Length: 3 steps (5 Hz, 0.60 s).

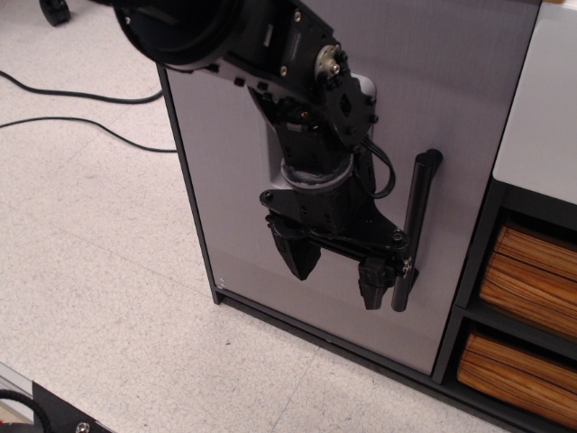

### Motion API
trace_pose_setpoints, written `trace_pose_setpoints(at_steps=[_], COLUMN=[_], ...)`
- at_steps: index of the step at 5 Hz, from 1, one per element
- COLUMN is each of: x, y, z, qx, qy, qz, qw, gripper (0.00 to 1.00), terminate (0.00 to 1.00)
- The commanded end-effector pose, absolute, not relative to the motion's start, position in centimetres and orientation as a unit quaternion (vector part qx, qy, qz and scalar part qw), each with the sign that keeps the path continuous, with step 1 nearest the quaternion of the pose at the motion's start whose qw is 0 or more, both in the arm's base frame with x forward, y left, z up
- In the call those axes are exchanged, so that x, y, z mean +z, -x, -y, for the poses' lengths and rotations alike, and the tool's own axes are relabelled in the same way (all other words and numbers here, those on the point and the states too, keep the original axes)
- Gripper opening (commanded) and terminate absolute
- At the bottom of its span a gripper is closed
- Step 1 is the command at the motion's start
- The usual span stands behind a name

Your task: Open fridge

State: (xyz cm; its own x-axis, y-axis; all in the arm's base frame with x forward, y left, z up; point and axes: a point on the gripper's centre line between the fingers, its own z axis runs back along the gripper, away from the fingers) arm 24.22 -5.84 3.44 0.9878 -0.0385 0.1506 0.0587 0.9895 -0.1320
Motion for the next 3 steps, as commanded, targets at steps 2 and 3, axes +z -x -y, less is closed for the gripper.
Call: trace_pose_setpoints(at_steps=[2, 3], x=[2.2, 2.1], y=[-26.2, -27.6], z=[5.7, 5.9], qx=[-0.013, -0.006], qy=[0.037, 0.025], qz=[0.103, 0.137], qw=[0.994, 0.990], gripper=[1.00, 1.00], terminate=[0.00, 0.00])
